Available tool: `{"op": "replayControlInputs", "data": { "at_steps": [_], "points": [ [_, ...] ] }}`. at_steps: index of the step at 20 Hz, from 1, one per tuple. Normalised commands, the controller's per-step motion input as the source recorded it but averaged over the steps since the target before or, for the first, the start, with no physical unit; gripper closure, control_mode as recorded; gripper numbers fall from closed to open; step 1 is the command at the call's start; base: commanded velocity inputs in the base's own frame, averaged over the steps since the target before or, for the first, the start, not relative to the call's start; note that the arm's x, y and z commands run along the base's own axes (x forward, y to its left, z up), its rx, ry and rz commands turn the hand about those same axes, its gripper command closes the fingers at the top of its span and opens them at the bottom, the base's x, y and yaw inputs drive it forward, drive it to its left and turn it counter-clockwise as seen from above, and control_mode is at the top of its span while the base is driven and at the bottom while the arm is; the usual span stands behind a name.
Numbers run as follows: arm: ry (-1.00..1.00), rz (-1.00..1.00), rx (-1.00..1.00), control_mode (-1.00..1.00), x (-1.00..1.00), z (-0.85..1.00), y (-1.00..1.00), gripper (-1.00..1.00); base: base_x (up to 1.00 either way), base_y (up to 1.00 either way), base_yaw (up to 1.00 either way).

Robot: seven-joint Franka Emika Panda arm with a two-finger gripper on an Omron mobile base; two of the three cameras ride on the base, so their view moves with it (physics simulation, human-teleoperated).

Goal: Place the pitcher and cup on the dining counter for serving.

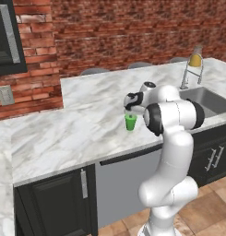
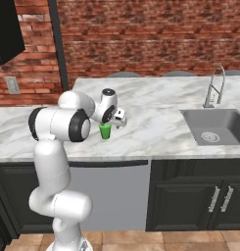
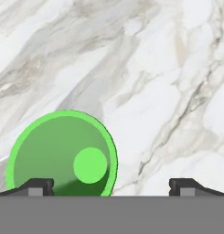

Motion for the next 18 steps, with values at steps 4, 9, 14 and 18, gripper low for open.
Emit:
{"op": "replayControlInputs", "data": {
  "at_steps": [4, 9, 14, 18],
  "points": [
    [0.00, 0.00, 0.00, -1.00, 0.19, -0.24, 0.00, -1.00, 0.00, 0.00, 0.00],
    [0.00, 0.00, 0.00, -1.00, 0.16, -0.23, 0.00, -1.00, 0.00, 0.00, 0.00],
    [0.00, 0.00, 0.00, -1.00, 0.17, -0.19, 0.00, -1.00, 0.00, 0.00, 0.00],
    [0.01, 0.00, 0.00, -1.00, 0.05, -0.22, 0.04, 1.00, 0.00, 0.00, 0.00]
  ]
}}
